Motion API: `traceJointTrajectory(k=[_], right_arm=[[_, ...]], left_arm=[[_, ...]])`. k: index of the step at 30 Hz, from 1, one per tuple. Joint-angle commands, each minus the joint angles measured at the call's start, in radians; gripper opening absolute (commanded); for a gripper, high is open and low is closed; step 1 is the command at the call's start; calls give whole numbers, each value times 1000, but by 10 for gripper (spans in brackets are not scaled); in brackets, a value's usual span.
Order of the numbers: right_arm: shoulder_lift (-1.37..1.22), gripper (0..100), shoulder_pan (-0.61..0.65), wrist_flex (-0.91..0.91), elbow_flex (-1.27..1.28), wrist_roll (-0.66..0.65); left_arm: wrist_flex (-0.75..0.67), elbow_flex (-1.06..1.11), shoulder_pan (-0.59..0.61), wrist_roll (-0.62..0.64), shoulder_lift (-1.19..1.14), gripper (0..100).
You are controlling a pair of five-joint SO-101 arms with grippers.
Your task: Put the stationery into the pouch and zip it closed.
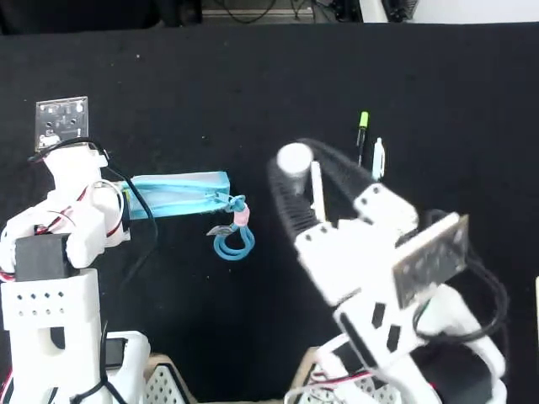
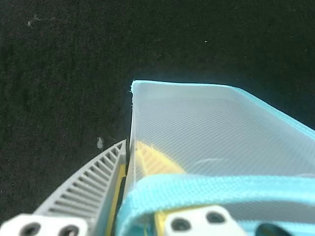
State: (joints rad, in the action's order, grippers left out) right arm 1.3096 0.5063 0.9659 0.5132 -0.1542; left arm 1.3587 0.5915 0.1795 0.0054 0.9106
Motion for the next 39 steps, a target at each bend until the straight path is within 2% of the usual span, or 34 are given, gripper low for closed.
traceJointTrajectory(k=[1, 6, 14, 25, 29, 34, 39], right_arm=[[13, 11, 204, -203, 71, 8], [13, 11, 310, -431, 223, 3], [13, 11, 321, -649, 381, 2], [12, 11, 324, -701, 433, 9], [2, 11, 396, -701, 444, 3], [-107, 11, 407, -704, 449, 0], [-180, 11, 407, -789, 455, 0]], left_arm=[[-2, -2, 5, 9, -8, 30], [-2, -2, 5, 9, -8, 30], [-2, -2, 5, 9, -8, 30], [0, -2, 5, 9, -8, 30], [0, -2, 5, 9, -8, 30], [0, -2, 13, 9, -8, 30], [0, -2, 13, 9, -8, 30]])
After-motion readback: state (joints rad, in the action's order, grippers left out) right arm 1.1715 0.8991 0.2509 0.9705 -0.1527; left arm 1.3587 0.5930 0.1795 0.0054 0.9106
